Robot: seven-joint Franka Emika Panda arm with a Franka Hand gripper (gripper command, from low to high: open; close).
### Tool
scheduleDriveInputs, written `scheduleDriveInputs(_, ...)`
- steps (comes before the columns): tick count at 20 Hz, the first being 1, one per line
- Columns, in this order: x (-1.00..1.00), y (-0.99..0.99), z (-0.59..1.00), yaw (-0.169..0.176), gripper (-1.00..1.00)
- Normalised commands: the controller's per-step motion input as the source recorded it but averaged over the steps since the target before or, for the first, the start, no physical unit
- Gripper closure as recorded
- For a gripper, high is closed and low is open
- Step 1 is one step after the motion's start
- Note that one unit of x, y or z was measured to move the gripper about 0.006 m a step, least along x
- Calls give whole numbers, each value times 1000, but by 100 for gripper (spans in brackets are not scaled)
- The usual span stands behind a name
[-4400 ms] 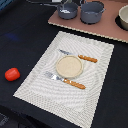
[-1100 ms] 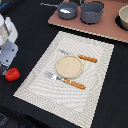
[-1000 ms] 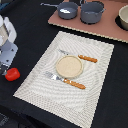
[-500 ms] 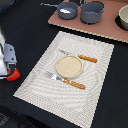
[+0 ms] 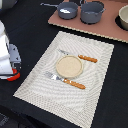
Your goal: Place the pan onto the stove and place the fish and sausage into the pan.
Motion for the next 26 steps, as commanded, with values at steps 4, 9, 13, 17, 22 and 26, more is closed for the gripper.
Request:
scheduleDriveInputs(4,433,0,-136,1,-100)
scheduleDriveInputs(9,326,0,-192,0,-100)
scheduleDriveInputs(13,144,-52,-217,1,-100)
scheduleDriveInputs(17,-41,-169,-186,16,-100)
scheduleDriveInputs(22,-4,-141,-194,21,-100)
scheduleDriveInputs(26,146,-26,-36,2,100)
